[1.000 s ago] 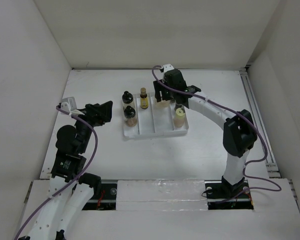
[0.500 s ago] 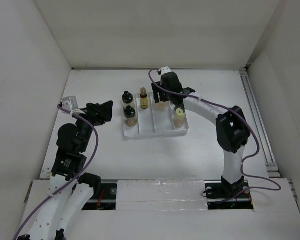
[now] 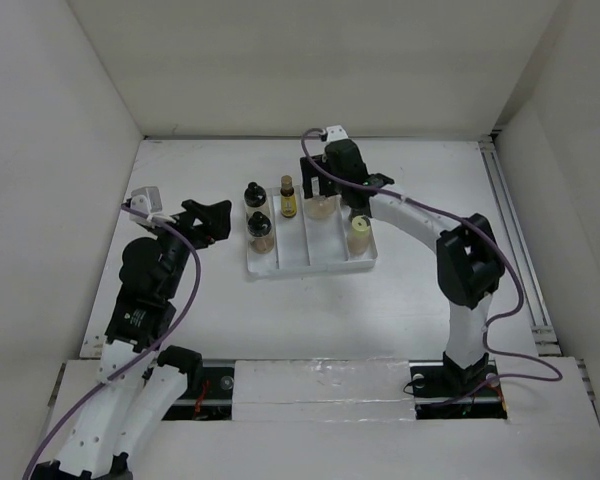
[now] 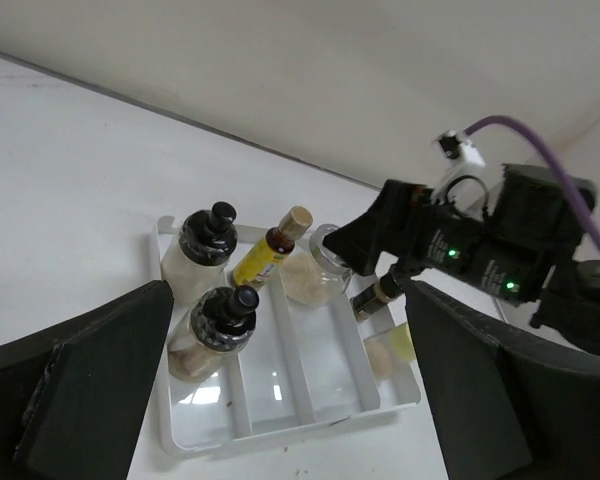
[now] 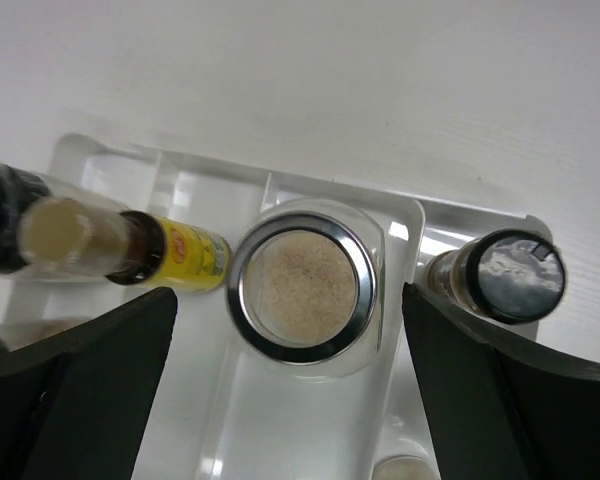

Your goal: Organize the condiment bottles

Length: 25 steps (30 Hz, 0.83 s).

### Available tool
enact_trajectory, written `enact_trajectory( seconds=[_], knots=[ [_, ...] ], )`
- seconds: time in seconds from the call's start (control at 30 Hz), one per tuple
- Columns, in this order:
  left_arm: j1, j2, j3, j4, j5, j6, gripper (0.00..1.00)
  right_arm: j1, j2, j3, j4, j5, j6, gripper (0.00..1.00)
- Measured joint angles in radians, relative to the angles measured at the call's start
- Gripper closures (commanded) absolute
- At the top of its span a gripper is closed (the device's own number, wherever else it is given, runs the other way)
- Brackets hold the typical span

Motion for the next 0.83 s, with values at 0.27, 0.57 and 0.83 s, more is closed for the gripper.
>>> enact_trajectory(
  seconds=[0.27,0.57,0.83],
  knots=[
    [0.000,0.077,0.070,-0.045,0.000,0.008,0.00,0.007,-0.395,-0.139,0.019,0.032,0.026,0.00],
    [0.000,0.091,0.101,-0.090,0.002,0.008,0.00,0.021,-1.054,-0.555,0.127,0.251,0.088,0.00],
    [0.000,0.084,0.121,-0.092,0.027,0.008,0.00,0.000,-1.250,-0.703,0.131,0.319,0.112,0.00]
  ],
)
